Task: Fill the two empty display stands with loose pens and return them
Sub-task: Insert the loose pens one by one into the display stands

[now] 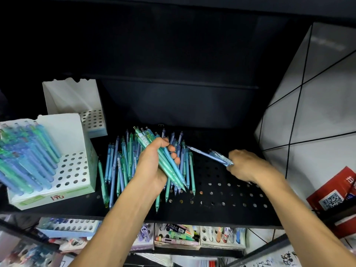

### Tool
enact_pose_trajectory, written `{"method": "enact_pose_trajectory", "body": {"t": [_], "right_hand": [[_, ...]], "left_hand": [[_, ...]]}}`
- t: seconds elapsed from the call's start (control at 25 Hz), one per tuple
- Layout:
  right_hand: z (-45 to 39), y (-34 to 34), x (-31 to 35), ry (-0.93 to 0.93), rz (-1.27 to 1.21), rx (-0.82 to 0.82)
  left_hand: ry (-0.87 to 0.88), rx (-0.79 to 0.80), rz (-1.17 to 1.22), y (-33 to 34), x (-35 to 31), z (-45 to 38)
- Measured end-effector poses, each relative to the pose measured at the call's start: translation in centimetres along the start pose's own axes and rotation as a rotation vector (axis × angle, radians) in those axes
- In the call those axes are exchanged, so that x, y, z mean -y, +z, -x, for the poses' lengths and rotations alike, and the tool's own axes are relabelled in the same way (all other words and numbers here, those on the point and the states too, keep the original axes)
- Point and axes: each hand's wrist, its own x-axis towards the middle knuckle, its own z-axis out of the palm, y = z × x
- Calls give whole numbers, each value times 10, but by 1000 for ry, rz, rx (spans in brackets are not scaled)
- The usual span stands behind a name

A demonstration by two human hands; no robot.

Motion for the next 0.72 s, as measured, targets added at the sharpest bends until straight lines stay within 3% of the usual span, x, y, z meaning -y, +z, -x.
{"method": "enact_pose_trajectory", "body": {"t": [0.28, 0.48, 0.6, 0.72], "right_hand": [[26, -8, -30, 18, -94, -43], [25, -7, -13, -64, -252, -178], [6, 13, 13, -186, -169, -180], [-14, 28, 25, -156, -19, -199]], "left_hand": [[-9, 20, -13, 8, 6, -2], [-24, 4, -18, 12, 11, -3], [-33, -21, -6, 11, 11, -4], [-23, -29, 15, 5, 11, -7]]}}
